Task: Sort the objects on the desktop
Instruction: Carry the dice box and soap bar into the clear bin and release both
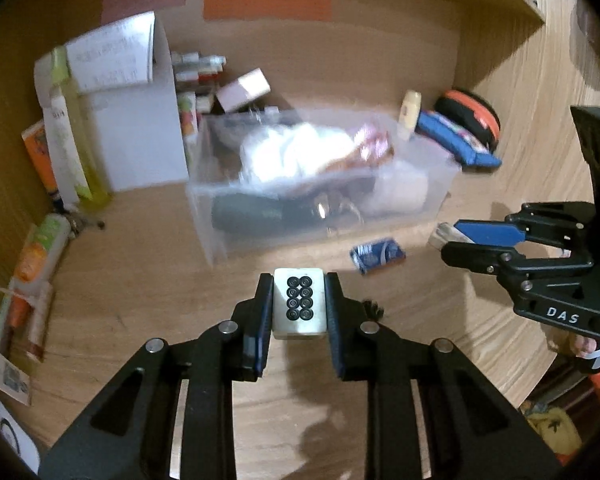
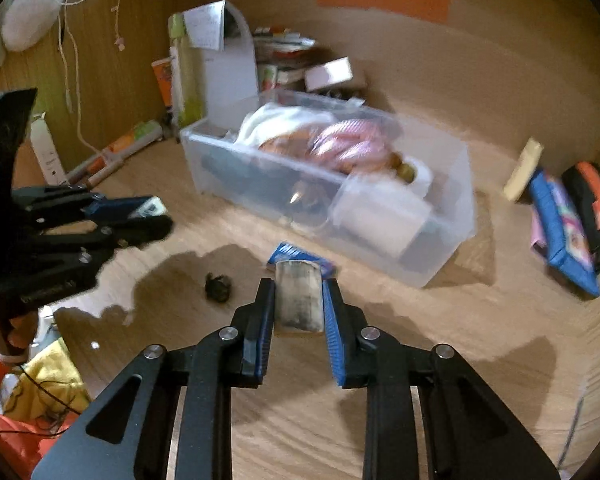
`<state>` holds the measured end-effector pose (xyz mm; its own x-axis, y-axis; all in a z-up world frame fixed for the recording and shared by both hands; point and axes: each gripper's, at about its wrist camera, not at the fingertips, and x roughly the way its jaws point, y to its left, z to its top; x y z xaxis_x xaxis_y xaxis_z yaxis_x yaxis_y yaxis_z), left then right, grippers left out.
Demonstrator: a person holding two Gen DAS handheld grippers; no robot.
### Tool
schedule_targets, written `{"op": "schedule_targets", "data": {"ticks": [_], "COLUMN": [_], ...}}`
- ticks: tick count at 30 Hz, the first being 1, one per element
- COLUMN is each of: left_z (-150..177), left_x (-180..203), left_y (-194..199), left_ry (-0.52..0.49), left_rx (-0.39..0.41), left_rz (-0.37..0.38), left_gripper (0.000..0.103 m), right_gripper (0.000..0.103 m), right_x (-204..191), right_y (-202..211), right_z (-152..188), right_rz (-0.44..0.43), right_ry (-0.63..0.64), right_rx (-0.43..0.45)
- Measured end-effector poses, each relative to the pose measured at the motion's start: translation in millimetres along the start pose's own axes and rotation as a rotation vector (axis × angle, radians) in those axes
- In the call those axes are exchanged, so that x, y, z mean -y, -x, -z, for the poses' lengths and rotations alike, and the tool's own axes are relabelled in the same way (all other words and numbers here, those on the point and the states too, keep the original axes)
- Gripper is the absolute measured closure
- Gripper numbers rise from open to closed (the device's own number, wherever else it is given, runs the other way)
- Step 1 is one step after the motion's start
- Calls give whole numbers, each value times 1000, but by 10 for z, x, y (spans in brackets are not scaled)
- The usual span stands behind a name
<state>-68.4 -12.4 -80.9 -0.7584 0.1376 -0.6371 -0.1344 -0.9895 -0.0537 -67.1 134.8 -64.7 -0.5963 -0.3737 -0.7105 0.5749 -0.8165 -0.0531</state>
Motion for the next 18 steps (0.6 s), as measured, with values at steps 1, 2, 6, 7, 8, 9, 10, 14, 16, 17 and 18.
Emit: {"op": "schedule_targets", "data": {"ticks": [1,2,6,7,8,9,10,14,16,17,18], "left_z": [-43,-87,-290,-331,-378,-432,-467,-580,-644,-668,-704], "left_x": [-6,-17,-62,-74,-91,-113,-129,-211,-264,-285,-309], "left_y": [32,63,177,189,205,210,214,183,142,123,94], "left_ry": [-3,-5,-11,-11,-9,-5,-1,16,24,30,35], "left_rx": [12,27,86,95,108,119,124,141,145,146,146], "left_rz": [-1,-4,-21,-23,-24,-23,-25,-27,-28,-29,-29], "left_gripper": [79,79,79,79,79,79,79,79,79,79,79], "right_gripper": [81,81,81,81,81,81,81,81,81,81,81], "right_x": [9,26,127,162,191,235,272,437,518,559,603], "right_y": [19,42,150,183,200,232,252,338,353,351,344], "right_z": [-16,-33,-125,-157,-175,-213,-247,-366,-412,-445,-483], "right_rz": [10,15,46,50,51,53,57,64,67,68,78], "right_ry": [2,1,-5,-10,-15,-23,-30,-67,-86,-95,-103], "right_rx": [4,7,43,54,61,74,84,125,139,144,154]}}
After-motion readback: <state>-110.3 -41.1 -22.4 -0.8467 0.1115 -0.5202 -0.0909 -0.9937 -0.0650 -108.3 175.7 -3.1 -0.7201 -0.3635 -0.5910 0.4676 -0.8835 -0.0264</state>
